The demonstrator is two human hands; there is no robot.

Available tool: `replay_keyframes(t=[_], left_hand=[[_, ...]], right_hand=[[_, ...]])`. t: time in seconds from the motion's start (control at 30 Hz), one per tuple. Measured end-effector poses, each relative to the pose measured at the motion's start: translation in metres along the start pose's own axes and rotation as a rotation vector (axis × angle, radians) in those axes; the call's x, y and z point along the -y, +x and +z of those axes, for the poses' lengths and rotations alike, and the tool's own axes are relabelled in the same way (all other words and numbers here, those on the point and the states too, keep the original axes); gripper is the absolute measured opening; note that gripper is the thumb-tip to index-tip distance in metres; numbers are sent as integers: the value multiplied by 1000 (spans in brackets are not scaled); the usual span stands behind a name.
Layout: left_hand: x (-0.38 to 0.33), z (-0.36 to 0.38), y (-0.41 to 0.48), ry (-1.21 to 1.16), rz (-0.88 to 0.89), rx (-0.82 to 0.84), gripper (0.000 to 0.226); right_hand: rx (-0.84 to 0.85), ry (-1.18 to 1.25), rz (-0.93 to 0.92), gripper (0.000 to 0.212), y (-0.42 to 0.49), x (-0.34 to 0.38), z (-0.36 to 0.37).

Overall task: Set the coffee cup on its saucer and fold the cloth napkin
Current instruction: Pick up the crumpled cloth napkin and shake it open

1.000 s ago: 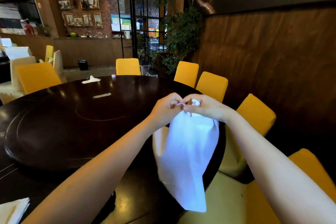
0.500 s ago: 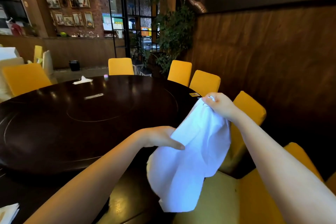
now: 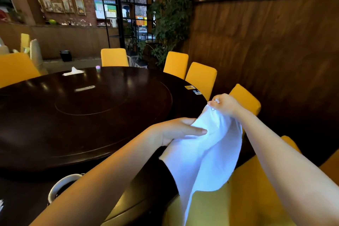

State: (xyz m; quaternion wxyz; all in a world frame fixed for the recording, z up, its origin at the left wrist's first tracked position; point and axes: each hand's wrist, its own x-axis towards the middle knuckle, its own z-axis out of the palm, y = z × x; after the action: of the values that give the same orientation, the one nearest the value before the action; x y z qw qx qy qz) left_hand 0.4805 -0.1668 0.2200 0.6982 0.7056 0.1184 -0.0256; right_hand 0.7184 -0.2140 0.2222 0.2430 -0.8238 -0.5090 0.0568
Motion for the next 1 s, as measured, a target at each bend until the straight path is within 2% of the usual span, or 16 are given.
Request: replay_keyframes(t=[0.2,0.3,0.4,0.5,0.7,0.9,1.0], left_hand=[[47,-67,-20,325,-237,-209,15],[73,-115,-34,401,-365,-324,18],[96,-153,-42,414,-405,-486,20],[113,-187,-41,526,-441,-619,17],[150,-263,-7,598,-534,-770,13],[184,-333,35,595,-617,-921,9],[196,-355,53,568,-611,-1043,19]], right_hand=[[117,50,-5,36,14,2,43],[114,107,-18,39,30,9,74],[99,134,-34,40,56,12,104],[89,114,-38,39,87,13,132],[15,169,51,38,160,5,188],[49,218,71,31,234,-14,236],[62,161,31,25,264,-21,255]])
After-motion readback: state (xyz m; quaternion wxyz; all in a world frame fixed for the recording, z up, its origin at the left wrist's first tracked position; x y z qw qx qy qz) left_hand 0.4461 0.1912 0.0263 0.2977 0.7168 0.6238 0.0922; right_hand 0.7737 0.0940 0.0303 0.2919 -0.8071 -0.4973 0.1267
